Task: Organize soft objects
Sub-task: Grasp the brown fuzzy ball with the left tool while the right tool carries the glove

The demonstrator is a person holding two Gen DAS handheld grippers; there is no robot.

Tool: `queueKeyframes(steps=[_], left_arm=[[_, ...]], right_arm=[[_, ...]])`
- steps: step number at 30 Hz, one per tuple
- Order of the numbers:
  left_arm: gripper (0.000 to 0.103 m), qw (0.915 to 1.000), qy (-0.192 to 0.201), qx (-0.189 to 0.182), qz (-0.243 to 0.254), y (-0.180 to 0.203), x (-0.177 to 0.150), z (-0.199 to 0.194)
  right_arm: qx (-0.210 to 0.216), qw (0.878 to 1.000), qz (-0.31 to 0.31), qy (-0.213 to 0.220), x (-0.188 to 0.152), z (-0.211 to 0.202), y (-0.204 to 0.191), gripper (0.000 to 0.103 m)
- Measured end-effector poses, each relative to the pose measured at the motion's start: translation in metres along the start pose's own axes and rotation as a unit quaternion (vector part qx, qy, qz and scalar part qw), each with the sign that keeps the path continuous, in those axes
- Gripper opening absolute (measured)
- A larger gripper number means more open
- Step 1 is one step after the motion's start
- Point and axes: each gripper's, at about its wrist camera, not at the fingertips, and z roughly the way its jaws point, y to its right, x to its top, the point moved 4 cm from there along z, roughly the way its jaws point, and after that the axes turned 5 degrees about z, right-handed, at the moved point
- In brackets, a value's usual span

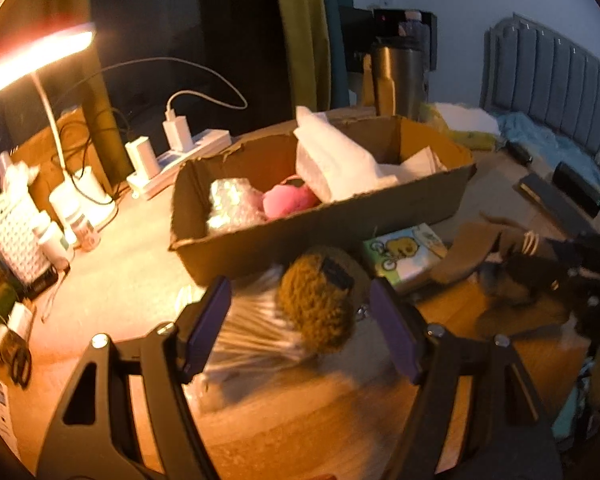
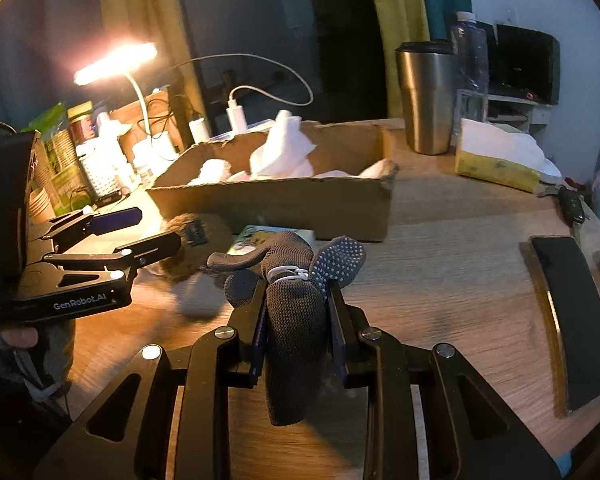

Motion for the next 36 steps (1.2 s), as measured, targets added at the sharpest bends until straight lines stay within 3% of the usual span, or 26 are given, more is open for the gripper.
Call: queueKeyframes(steps=[7, 16, 18, 23, 36], left_arm=[[0.073, 0.9975, -0.031, 0.02, 0.061, 0.018, 0.0, 0.02], [0.072, 0.9946, -0.04, 0.034, 0.09, 0.029, 0.0, 0.038], [0.053, 0.9949, -0.036, 0.031, 0.089, 0.03, 0.001, 0.038], [0.04, 0.9961, -0.031, 0.021, 0.08, 0.031, 0.004, 0.036], [0.038, 0.9997, 0.016, 0.01, 0.017, 0.022, 0.028, -0.013]], right_arm=[[0.003, 1.0, 0.012, 0.002, 0.004, -0.001, 0.023, 0.028], [0.013, 1.0, 0.02, -0.002, 0.006, 0.005, 0.036, 0.028], [0.014, 1.0, 0.021, 0.002, 0.006, 0.005, 0.036, 0.028], [0.012, 0.999, 0.03, 0.004, 0.006, 0.003, 0.047, 0.028], [0.011, 0.998, 0.04, 0.039, 0.017, -0.025, 0.065, 0.028]])
